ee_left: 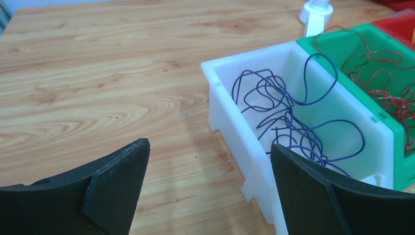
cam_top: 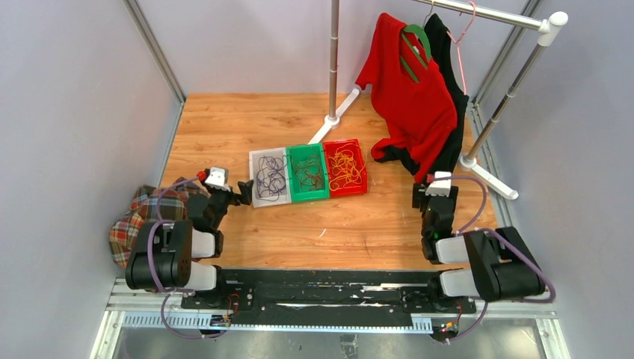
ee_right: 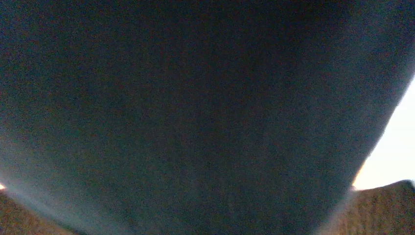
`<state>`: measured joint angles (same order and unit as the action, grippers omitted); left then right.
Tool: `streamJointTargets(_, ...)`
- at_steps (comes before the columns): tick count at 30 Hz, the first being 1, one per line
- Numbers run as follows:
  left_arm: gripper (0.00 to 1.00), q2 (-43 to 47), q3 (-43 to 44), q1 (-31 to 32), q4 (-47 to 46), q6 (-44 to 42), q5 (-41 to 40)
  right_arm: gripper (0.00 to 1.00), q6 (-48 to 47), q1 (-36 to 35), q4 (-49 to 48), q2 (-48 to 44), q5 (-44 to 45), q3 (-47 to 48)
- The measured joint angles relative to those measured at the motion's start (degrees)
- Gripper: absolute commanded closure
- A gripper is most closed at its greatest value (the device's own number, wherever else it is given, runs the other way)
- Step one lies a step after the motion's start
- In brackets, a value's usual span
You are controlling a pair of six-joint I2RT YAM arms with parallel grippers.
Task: Untangle the cables
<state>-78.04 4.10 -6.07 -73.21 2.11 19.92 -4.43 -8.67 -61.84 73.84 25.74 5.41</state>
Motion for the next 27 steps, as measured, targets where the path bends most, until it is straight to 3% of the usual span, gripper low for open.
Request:
streamJointTargets(2, 0.02, -1.40, 0.98, 1.42, 1.55, -0.70, -1.38, 0.27, -2.80, -0.09, -4.57, 3.87, -5.49, -1.38)
streamJointTargets(6, 0.02, -0.92, 5.62, 3.76, 7.56, -2.73, -5.51, 0.27, -4.26, 0.46, -1.81, 5.86, -10.10, 0.90)
streamJointTargets(11, 0.02, -0.85, 6.19, 4.72, 9.73, -3.98, -7.61, 0.27, -3.17, 2.25, 0.76, 5.90, -10.14, 6.43)
streamJointTargets(27, 0.02, -0.85, 6.19, 4.76, 10.01, -4.31, -8.41, 0.26, -2.34, 2.97, 3.78, 6.34, -10.78, 6.45)
